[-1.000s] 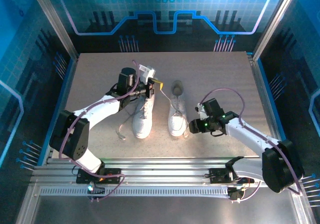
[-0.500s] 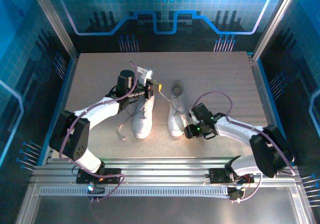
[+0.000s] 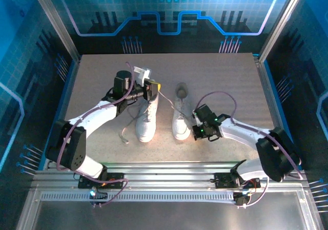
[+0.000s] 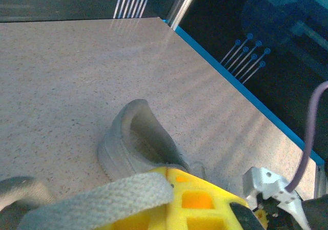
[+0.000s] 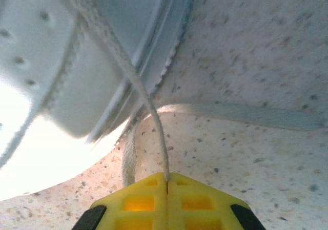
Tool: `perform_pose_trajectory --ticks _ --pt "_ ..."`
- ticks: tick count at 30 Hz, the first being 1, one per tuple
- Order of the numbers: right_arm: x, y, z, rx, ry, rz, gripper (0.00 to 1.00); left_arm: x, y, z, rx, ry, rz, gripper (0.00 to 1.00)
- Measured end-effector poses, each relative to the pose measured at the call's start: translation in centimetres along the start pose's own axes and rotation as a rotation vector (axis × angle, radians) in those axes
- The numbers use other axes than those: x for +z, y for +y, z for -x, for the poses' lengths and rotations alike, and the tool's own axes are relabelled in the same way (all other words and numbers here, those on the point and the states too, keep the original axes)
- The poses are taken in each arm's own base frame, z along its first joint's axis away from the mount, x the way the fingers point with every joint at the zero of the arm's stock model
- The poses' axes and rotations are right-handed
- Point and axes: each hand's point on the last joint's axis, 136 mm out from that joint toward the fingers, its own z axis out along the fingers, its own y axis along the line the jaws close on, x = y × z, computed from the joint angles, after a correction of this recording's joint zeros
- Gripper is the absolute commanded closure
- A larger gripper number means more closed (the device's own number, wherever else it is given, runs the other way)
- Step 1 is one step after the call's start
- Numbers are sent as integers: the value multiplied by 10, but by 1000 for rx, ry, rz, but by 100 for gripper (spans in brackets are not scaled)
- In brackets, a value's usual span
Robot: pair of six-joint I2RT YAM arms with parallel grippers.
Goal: Tie the shoes
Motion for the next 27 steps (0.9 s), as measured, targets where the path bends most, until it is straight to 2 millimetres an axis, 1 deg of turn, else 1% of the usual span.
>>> perform_pose_trajectory --ticks 2,4,7,11,13,15,17,20,22,25,27 --pt "-11 -9 13 34 -48 3 100 -5 10 2 -42 13 30 100" --pt "-20 -22 26 85 -95 1 100 -11 19 7 -76 17 56 100" --pt "-30 -34 40 120 -134 -11 100 -19 28 10 -103 15 83 100" --pt "-40 -35 53 97 -157 -13 100 -30 37 14 -138 8 112 100" --pt "-43 -38 57 91 -164 -20 100 -37 44 17 -152 -3 132 100" --pt "-46 -45 58 97 -164 -32 100 -46 53 21 -165 -17 156 100" --pt "-51 -58 60 120 -164 -51 100 -58 62 26 -178 -34 187 100" --pt "-63 -85 71 170 -191 -89 100 -85 80 35 -203 -72 257 100" --pt "-75 -100 82 194 -223 -110 100 -110 96 40 -229 -110 320 100" --pt "-90 -115 105 201 -271 -121 100 -149 123 38 -305 -155 415 100" --pt "-93 -120 119 191 -283 -122 100 -170 143 31 -378 -170 475 100"
